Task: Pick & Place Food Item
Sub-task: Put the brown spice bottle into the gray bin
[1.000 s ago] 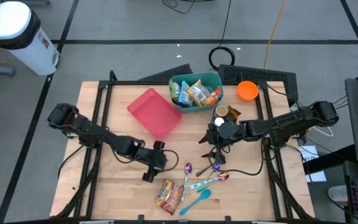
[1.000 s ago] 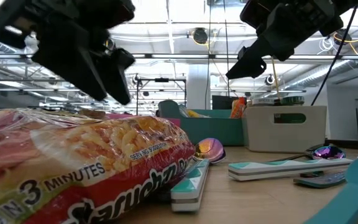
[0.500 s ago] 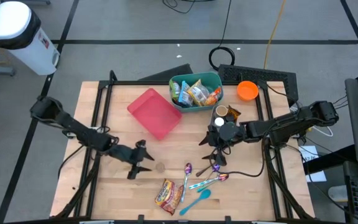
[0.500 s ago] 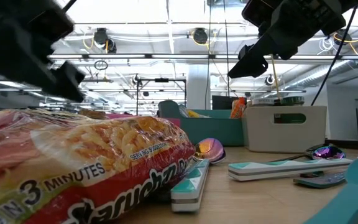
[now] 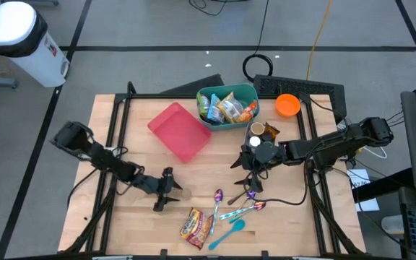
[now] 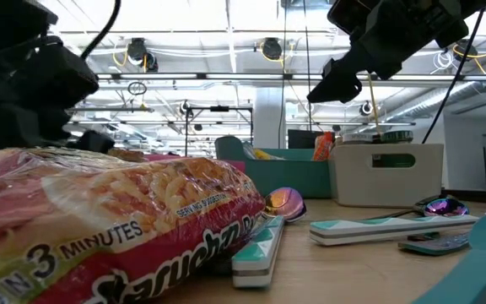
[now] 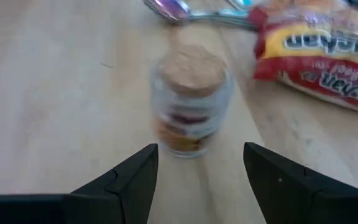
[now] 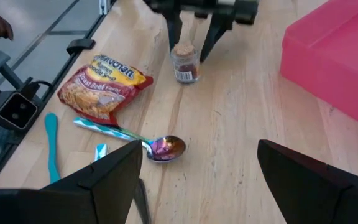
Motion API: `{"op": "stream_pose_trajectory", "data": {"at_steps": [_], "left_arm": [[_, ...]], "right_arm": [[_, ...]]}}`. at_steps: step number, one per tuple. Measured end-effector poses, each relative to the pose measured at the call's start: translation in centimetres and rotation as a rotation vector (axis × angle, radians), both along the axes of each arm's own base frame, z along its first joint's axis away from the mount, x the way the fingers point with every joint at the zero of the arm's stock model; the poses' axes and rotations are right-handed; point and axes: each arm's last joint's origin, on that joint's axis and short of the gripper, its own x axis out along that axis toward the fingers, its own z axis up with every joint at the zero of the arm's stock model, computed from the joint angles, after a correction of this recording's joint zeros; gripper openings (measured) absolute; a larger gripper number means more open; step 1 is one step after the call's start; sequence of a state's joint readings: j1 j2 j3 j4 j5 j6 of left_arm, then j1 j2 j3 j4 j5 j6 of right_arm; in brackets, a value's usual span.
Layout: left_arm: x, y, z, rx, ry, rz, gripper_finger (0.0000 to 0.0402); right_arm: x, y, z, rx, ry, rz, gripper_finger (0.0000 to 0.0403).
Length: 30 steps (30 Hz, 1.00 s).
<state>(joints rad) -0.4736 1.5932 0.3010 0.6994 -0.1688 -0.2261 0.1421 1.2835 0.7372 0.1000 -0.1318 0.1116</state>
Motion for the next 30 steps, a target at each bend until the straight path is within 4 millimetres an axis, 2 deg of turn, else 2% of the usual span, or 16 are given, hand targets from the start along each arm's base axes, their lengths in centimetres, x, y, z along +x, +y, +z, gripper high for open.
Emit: {"op": "stream_pose_trajectory", "data": {"at_steps": [5,11,26,30], "left_arm": [[1.4,-0.7,-1.1,0.025,0.023,-0.004,0.0244],[2.9,-1.1,-1.3,0.091,-0.001,-0.01,0.0243],[3.4,-0.6,-1.0,0.069,-0.037,0.035,0.0243],[3.5,-0.7,-1.0,0.055,-0.036,-0.003,0.0244]], "right_arm": [[0.0,0.0,0.0,0.0,0.0,0.0,0.0308],[0.0,0.0,0.0,0.0,-0.001,0.0,0.0308],[0.0,0.0,0.0,0.0,-0.001,0.0,0.0308],[0.0,0.0,0.0,0.0,-0.001,0.0,0.0308]]}}
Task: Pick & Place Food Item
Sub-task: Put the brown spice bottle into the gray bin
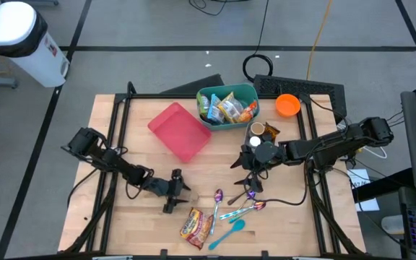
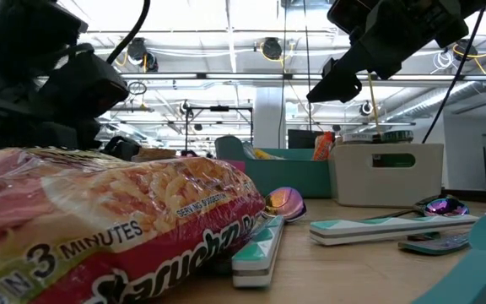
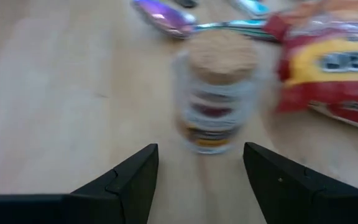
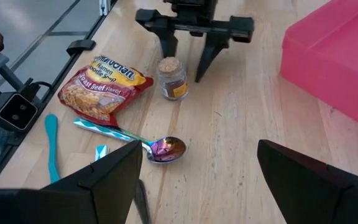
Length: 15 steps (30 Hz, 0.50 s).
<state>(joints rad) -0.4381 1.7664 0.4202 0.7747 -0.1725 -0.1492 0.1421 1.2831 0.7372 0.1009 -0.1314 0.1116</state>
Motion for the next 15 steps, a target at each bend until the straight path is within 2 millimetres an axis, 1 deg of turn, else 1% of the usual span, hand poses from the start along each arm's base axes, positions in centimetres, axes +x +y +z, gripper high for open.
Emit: {"op": "stream_pose_trajectory", "data": {"at_steps": [4,7,11,15], "left_arm": [[0.5,-0.5,0.4,-0.018,0.0,-0.092,0.0243],[1.3,-0.4,0.5,-0.014,0.054,-0.068,0.0243],[2.9,0.0,1.3,-0.03,0.08,-0.031,0.0243],[4.1,0.2,2.0,-0.023,0.096,-0.073,0.0243]], "right_arm": [[0.0,0.0,0.0,0.0,0.0,0.0,0.0308],[0.0,0.0,0.0,0.0,0.0,0.0,0.0308],[0.0,0.0,0.0,0.0,0.0,0.0,0.0308],[0.0,0.0,0.0,0.0,-0.001,0.0,0.0308]]}}
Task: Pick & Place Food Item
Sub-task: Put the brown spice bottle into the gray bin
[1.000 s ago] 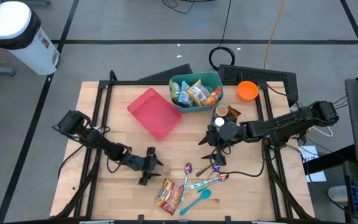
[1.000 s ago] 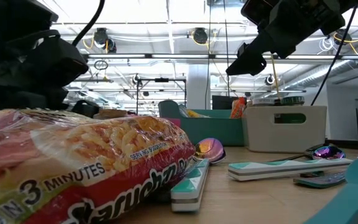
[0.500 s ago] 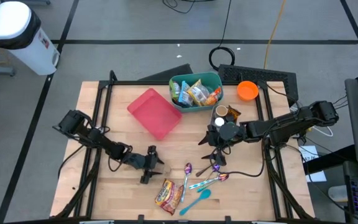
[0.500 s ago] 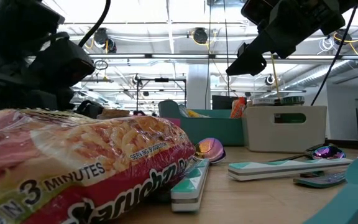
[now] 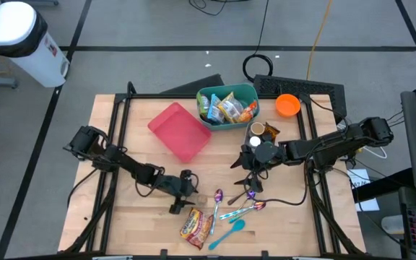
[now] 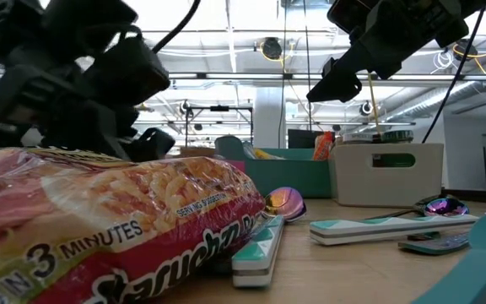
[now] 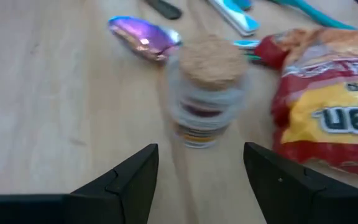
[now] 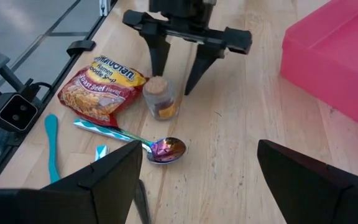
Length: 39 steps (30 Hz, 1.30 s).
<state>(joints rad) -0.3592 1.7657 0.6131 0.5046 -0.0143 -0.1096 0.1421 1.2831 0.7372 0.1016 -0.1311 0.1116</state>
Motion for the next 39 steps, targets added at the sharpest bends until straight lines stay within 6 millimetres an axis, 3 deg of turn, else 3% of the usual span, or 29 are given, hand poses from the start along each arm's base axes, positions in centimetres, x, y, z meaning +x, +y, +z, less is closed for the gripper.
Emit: {"op": "stream_pose_trajectory", "data": {"at_steps": [9,13,18,23,33,39], "left_arm": [[0.7,-0.1,0.7,0.059,-0.088,-0.103,0.0243],[1.1,0.4,0.0,0.058,-0.087,-0.088,0.0243],[2.6,0.6,-1.1,0.0,-0.087,-0.159,0.0243],[3.8,0.7,-0.3,-0.007,-0.123,-0.214,0.0243],[4.2,0.9,-0.3,0.018,-0.186,-0.271,0.0243],[4.4,1.2,-1.4,-0.006,-0.184,-0.301,0.0243]], "right_arm": [[0.0,0.0,0.0,0.0,0.001,0.0,0.0308],[0.0,0.0,0.0,0.0,0.001,0.0,0.0308],[0.0,0.0,0.0,-0.001,0.001,0.001,0.0308],[0.0,0.0,0.0,-0.001,0.0,0.0,0.0308],[0.0,0.0,-0.1,-0.004,0.006,0.002,0.0308],[0.0,0.0,0.0,-0.004,0.003,0.001,0.0308]]}}
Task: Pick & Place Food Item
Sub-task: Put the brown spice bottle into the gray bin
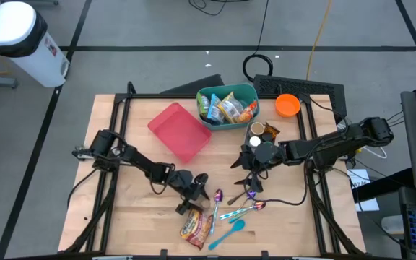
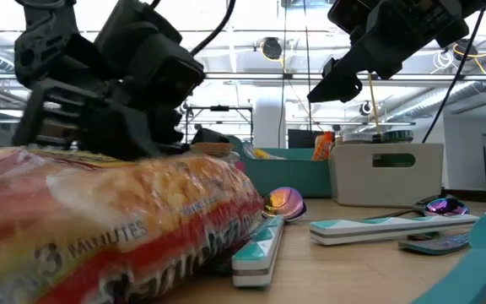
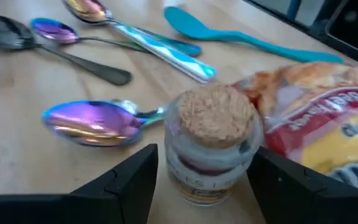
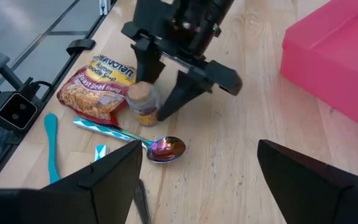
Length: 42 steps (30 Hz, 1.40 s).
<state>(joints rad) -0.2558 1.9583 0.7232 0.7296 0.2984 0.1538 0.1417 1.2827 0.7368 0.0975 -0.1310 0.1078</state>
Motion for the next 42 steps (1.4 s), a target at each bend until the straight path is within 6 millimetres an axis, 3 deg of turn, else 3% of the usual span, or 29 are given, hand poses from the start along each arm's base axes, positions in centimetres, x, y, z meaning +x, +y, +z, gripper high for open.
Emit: {"op": "stream_pose_trajectory", "data": {"at_steps": [7,14,20,25,29,36,42], "left_arm": [[0.1,0.2,0.2,-0.014,-0.006,-0.004,0.0188],[-0.1,0.4,0.8,0.009,0.029,0.024,0.0186],[-1.4,1.9,3.9,0.131,0.102,0.148,0.0186],[-2.0,4.2,8.0,0.183,-0.002,0.345,0.0186],[-1.9,5.9,9.6,0.196,-0.054,0.43,0.0186],[-1.2,6.9,10.1,0.24,-0.019,0.479,0.0186],[-1.1,7.0,10.2,0.247,-0.025,0.496,0.0186]], "right_arm": [[0.0,0.0,0.0,0.0,0.0,0.0,0.0308],[0.0,0.0,0.0,0.001,-0.004,0.0,0.0308],[0.1,0.0,0.7,-0.008,-0.067,0.004,0.0308],[0.1,-0.4,1.7,-0.109,-0.145,-0.108,0.0308],[0.6,-0.6,2.9,-0.152,-0.171,-0.184,0.0308],[2.9,-0.9,2.7,-0.168,-0.149,-0.198,0.0308],[5.7,-0.5,0.9,-0.197,-0.104,-0.173,0.0308]]}}
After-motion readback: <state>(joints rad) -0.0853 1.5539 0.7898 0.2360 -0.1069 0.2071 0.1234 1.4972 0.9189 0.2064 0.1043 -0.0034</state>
